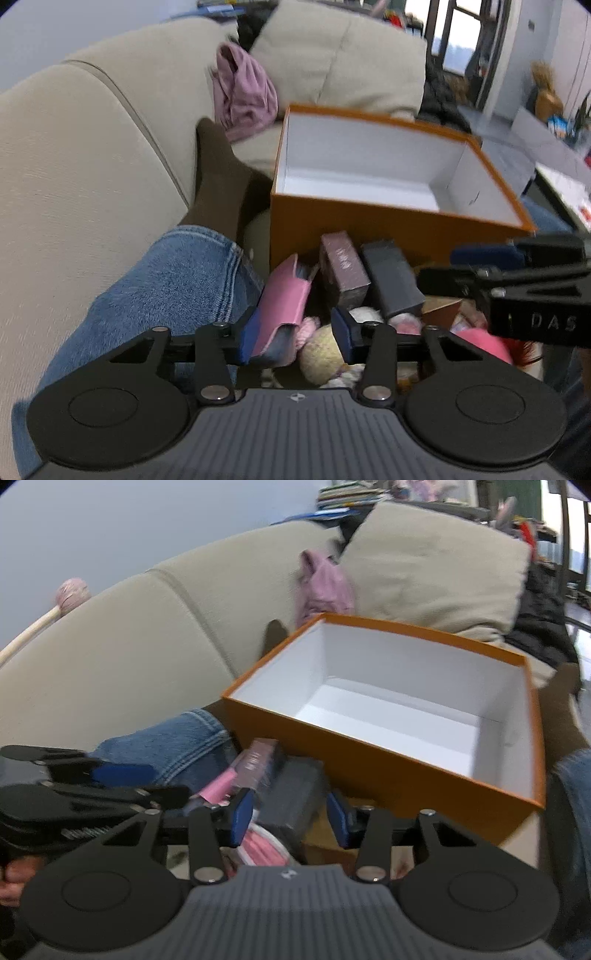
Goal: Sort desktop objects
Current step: 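Grasp the pink card holder with left tool while right tool grasps dark red box, then lift both held items and carry them toward the open orange shoebox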
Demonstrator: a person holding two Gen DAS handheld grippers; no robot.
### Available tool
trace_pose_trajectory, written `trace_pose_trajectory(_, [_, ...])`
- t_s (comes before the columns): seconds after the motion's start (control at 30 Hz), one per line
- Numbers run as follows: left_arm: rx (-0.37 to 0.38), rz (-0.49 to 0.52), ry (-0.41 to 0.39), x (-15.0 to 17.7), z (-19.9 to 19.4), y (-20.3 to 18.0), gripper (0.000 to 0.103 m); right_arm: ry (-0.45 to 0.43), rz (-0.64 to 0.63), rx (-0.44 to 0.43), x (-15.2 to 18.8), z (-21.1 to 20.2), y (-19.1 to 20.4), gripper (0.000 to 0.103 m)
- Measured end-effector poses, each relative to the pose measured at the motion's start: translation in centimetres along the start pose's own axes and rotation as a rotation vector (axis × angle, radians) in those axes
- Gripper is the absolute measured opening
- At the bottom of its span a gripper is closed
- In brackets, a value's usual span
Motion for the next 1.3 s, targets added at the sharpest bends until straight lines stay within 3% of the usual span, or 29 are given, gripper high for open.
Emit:
trace_pose_trajectory(0.33, [-0.014,0.137,0.118,1.4,2.3,0.3,0.048,0.075,-0.051,-0.073,-2.3,5.2,1.5,0.045])
trace_pose_trajectory(0.57, [-0.084,0.286,0.123,2.0,3.3,-1.3,0.049,0.122,-0.13,-0.032,-1.8,7.8,2.5,0.044])
trace_pose_trajectory(0.63, [-0.12,0.33,0.122,2.1,3.8,-1.9,0.049,0.116,-0.164,-0.006,-1.5,8.0,2.8,0.038])
trace_pose_trajectory(0.83, [-0.155,0.403,0.149,2.7,5.4,-2.6,0.032,0.094,-0.174,0.008,-1.2,7.2,2.8,0.031])
trace_pose_trajectory(0.97, [-0.159,0.353,0.135,2.2,4.9,-1.7,0.019,0.065,-0.149,-0.009,-1.5,5.4,2.2,0.026])
trace_pose_trajectory(1.3, [-0.041,0.124,0.032,-0.4,-0.6,1.1,0.016,-0.069,-0.104,-0.073,-3.2,0.6,1.7,0.025])
Point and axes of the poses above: each gripper's, at about its wrist camera, not at the fingertips, and z roughly the way its jaws point, y to its left, x to its underside, the point moved 2 cm from there along z, roughly the way its jaws point, and after that the axes turned 4 degrees about -x, right-handed, at the moved point
